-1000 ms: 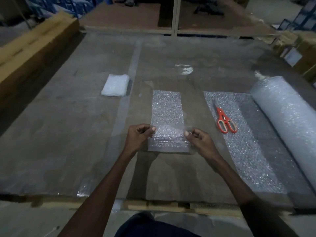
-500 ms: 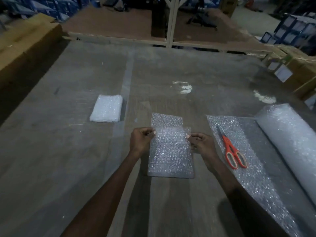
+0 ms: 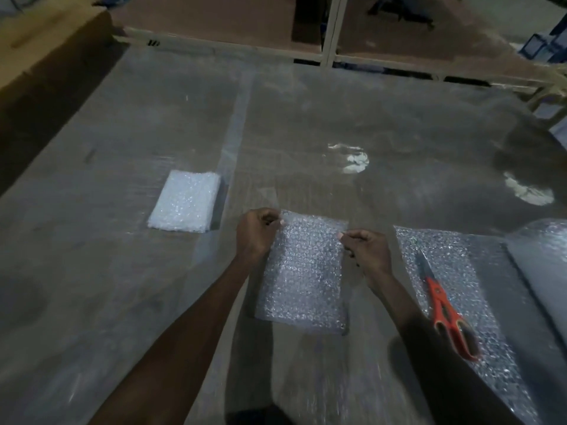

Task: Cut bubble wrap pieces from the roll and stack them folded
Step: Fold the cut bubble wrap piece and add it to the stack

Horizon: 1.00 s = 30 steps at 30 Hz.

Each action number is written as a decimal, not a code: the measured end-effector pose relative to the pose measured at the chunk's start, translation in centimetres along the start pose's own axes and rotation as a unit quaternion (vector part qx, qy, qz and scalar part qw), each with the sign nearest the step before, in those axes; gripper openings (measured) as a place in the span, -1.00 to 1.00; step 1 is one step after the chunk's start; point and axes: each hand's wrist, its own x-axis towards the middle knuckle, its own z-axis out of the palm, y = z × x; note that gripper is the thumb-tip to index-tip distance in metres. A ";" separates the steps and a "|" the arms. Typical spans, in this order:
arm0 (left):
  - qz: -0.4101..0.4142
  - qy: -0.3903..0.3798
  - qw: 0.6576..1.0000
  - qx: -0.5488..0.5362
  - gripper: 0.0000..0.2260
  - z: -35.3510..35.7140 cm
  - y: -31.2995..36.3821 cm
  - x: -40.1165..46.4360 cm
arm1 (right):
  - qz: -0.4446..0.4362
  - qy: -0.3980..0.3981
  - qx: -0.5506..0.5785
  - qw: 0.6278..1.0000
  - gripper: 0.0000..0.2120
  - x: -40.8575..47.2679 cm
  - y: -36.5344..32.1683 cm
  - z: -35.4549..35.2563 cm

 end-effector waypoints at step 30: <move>0.228 -0.194 0.860 0.413 -0.47 -3.1 -4.1 -11.2 | -0.283 -0.092 -0.474 0.828 -0.35 -11.2 6.6 1.3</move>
